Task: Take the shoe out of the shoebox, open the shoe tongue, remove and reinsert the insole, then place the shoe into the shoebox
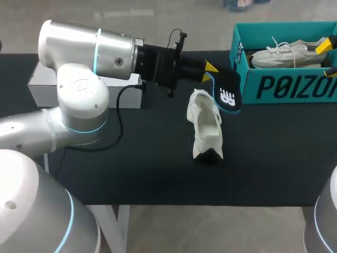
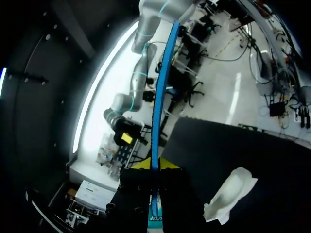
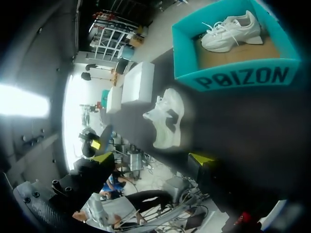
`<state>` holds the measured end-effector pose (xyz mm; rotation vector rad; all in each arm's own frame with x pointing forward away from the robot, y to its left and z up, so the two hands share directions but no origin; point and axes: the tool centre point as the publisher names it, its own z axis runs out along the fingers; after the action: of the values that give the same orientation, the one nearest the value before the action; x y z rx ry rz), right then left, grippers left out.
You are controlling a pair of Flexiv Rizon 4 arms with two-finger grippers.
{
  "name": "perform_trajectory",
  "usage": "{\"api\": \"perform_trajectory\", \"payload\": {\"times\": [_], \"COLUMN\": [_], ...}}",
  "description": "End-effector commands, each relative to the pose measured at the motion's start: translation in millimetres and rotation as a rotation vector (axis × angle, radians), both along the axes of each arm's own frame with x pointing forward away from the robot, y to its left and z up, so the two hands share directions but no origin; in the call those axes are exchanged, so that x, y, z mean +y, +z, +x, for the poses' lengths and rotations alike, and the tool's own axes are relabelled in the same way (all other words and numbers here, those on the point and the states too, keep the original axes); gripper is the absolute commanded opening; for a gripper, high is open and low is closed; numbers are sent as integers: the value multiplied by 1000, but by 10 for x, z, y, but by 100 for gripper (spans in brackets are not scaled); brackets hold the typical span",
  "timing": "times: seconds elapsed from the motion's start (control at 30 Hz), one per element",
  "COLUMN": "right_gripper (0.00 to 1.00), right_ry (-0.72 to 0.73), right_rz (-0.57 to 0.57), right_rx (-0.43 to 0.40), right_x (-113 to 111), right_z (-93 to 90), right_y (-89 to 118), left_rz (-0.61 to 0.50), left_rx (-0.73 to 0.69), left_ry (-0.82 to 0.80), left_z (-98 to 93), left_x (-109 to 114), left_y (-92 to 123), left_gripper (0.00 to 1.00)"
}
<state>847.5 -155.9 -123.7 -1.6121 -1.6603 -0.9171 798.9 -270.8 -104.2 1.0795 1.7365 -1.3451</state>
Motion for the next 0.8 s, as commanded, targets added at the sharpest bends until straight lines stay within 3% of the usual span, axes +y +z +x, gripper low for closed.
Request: {"api": "perform_trajectory", "payload": {"times": [0.03,0.53,0.67,0.8], "right_gripper": [100,100,100,100], "right_ry": [-16,-54,-54,-54], "right_rz": [2,-38,-38,-38], "right_rx": [-12,-49,-49,-49], "right_x": [-16,39,39,39], "right_z": [-34,-37,-37,-37], "right_y": [10,-75,-75,-75], "left_rz": [-1,-1,38,109], "left_rx": [-2,-2,71,136], "left_ry": [7,7,-33,-45], "left_z": [-53,-53,-64,-61], "left_x": [37,37,-64,-41], "left_y": [2,2,-210,-586], "left_gripper": [0,0,0,0]}}
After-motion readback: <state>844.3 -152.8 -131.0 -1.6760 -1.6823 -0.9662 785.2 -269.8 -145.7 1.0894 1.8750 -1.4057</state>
